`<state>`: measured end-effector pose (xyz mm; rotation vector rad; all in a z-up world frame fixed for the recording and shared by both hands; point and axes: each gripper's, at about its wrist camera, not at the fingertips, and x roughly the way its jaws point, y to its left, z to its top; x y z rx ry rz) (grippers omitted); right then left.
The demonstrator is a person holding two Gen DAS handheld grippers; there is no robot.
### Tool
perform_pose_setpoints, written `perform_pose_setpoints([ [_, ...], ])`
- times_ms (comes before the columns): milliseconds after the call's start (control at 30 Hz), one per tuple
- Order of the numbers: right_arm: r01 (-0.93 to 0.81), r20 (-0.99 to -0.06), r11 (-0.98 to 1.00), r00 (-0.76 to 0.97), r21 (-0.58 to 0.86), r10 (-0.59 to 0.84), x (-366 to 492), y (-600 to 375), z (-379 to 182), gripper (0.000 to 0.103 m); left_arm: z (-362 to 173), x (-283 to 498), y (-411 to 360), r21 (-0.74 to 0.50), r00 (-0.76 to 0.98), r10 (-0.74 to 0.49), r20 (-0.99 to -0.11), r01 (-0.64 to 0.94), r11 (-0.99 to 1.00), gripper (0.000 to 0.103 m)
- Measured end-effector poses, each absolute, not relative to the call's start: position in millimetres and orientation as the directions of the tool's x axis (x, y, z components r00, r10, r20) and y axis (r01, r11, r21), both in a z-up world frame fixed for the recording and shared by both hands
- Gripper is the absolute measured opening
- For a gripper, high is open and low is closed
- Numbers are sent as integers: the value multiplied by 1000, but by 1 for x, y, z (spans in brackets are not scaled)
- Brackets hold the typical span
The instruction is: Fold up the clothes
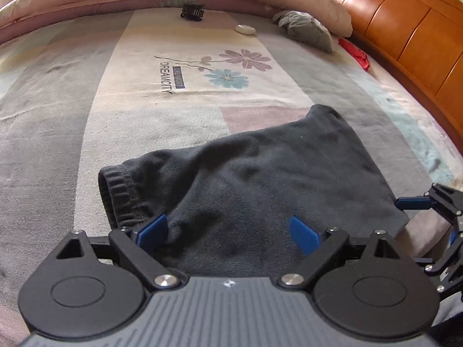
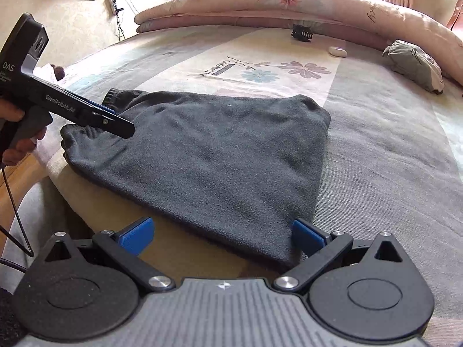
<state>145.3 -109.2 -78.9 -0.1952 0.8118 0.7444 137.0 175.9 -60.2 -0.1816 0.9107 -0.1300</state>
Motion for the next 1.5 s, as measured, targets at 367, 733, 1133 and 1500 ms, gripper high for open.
perform_pose_setpoints([
  [367,-529,-685,801,475,279,553,173,-141,-72,103,-74,111,246,-421,599,-241,-763,-178,890,92],
  [733,-313,-615,680,291,663,733,248,-175,-90,103,-101,129,270,-654,620,-426,-659,-193,731,93],
  [1133,-258,-508,536,173,803,844,302,-153,-110,103,-106,147,271,-723,586,-513,-627,-193,664,95],
  [1500,-273,-465,464,65,843,883,288,-156,-111,103,-122,162,284,-804,571,-601,-559,-196,561,98],
])
